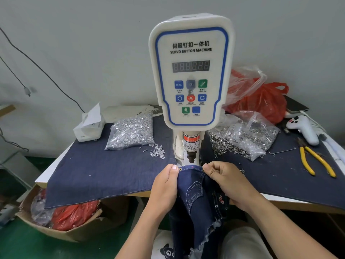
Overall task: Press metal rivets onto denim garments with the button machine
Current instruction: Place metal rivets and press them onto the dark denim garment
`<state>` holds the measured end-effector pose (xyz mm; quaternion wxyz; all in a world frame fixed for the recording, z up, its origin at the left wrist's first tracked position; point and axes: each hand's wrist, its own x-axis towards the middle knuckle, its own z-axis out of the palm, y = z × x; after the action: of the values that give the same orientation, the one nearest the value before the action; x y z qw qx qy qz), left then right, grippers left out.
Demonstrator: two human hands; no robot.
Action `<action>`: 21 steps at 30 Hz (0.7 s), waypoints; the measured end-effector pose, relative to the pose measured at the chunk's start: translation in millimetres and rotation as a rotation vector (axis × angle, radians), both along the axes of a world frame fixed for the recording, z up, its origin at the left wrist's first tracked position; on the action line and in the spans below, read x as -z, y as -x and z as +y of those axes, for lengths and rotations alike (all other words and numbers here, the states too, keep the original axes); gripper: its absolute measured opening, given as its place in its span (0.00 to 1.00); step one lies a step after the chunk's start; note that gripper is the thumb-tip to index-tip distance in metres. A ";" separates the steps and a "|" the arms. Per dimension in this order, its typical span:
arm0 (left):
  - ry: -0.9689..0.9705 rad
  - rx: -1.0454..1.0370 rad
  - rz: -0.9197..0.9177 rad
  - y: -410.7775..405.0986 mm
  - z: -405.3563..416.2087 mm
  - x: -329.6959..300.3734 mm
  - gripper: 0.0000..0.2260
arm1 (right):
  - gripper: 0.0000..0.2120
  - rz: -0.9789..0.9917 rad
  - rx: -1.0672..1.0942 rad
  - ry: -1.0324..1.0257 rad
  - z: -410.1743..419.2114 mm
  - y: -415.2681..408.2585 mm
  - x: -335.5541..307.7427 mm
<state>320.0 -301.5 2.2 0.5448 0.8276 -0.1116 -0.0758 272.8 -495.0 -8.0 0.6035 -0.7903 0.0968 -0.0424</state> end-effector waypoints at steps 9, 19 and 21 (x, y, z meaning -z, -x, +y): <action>-0.005 0.002 0.001 -0.9 0.1 0.8 0.16 | 0.16 -0.003 -0.008 -0.025 -1.5 0.1 0.1; -0.013 0.004 -0.007 -2.5 0.4 2.9 0.16 | 0.16 0.016 0.000 -0.035 -0.7 -0.3 -0.7; -0.007 0.004 -0.004 -2.3 0.2 2.2 0.16 | 0.16 0.017 0.002 -0.031 -0.6 -0.3 -0.8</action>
<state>322.3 -301.3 -0.1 0.5413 0.8296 -0.1140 -0.0757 273.1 -495.6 -7.2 0.6148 -0.7812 0.1032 -0.0347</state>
